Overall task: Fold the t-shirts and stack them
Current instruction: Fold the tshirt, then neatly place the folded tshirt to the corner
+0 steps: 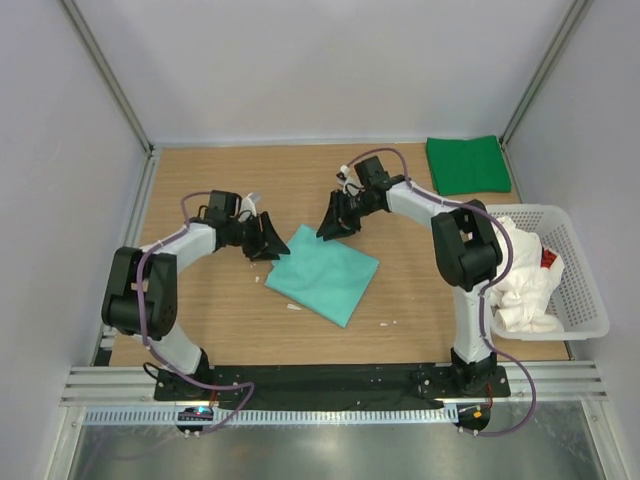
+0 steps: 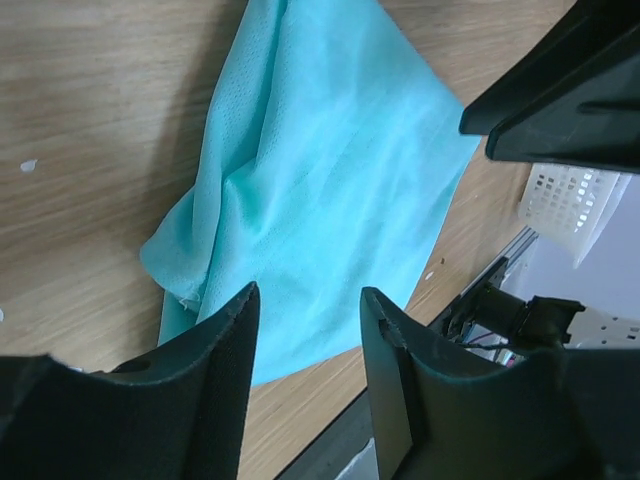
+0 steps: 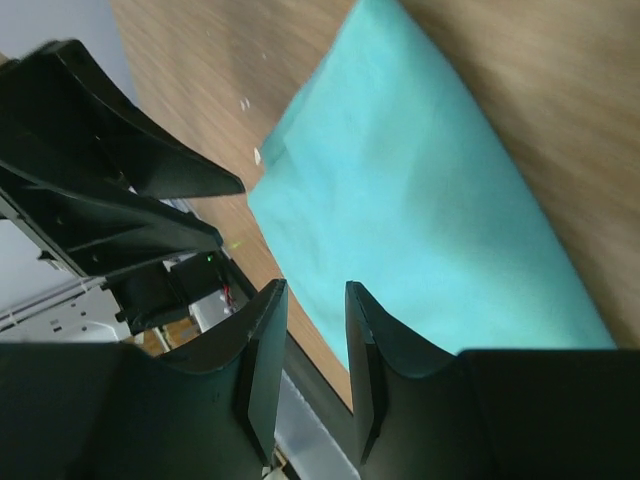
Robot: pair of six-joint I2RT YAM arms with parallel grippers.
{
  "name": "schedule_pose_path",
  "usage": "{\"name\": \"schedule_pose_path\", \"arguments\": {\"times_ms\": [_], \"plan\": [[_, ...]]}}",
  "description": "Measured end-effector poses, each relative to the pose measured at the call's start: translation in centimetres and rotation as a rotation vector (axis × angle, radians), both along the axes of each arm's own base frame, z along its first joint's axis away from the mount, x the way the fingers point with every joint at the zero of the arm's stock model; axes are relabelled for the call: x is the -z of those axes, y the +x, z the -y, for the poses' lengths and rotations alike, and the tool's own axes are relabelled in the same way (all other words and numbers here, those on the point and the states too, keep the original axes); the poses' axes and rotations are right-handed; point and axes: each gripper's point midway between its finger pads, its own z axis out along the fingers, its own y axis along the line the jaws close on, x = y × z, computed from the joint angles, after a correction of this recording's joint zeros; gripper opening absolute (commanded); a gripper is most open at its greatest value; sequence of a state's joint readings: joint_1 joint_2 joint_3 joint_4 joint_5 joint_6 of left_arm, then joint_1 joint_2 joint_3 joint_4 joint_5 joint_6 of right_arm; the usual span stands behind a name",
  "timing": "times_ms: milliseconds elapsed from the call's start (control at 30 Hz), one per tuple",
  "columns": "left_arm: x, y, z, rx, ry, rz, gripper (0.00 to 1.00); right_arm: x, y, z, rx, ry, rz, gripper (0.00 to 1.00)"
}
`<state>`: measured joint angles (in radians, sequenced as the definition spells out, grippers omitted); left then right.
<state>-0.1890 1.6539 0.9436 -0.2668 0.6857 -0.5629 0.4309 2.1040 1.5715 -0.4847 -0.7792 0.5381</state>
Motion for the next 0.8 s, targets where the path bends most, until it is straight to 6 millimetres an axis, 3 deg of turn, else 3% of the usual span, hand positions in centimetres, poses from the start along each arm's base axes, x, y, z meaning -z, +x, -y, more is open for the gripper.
{"name": "schedule_pose_path", "arguments": {"times_ms": [67, 167, 267, 333, 400, 567, 700, 800], "plan": [[0.1, -0.7, 0.1, -0.011, 0.011, -0.009, 0.51, 0.7, -1.3, 0.3, 0.000, -0.007, -0.023, 0.41], [-1.2, -2.4, 1.1, 0.004, 0.054, 0.025, 0.54, 1.7, -5.0, 2.4, 0.011, -0.070, -0.099, 0.48], [-3.9, -4.8, 4.8, 0.115, 0.082, 0.137, 0.57, 0.7, -6.8, 5.0, 0.046, -0.114, -0.103, 0.52], [-5.4, -7.1, 7.8, 0.209, 0.097, 0.222, 0.57, -1.1, -6.9, 7.2, 0.099, -0.123, -0.072, 0.54], [-5.7, -9.3, 9.8, 0.292, 0.131, 0.283, 0.58, -2.6, -6.5, 9.7, 0.171, -0.127, -0.036, 0.57], [-2.8, -13.9, 12.0, 0.471, 0.320, 0.370, 0.59, -4.4, -6.3, 15.8, 0.334, -0.172, 0.024, 0.59], [0.1, -17.1, 12.8, 0.592, 0.466, 0.365, 0.59, -3.7, -8.0, 16.4, 0.326, -0.201, 0.010, 0.59], [0.7, -18.1, 12.9, 0.559, 0.470, 0.301, 0.67, -2.8, -9.8, 16.5, 0.317, -0.213, -0.018, 0.62]]}}
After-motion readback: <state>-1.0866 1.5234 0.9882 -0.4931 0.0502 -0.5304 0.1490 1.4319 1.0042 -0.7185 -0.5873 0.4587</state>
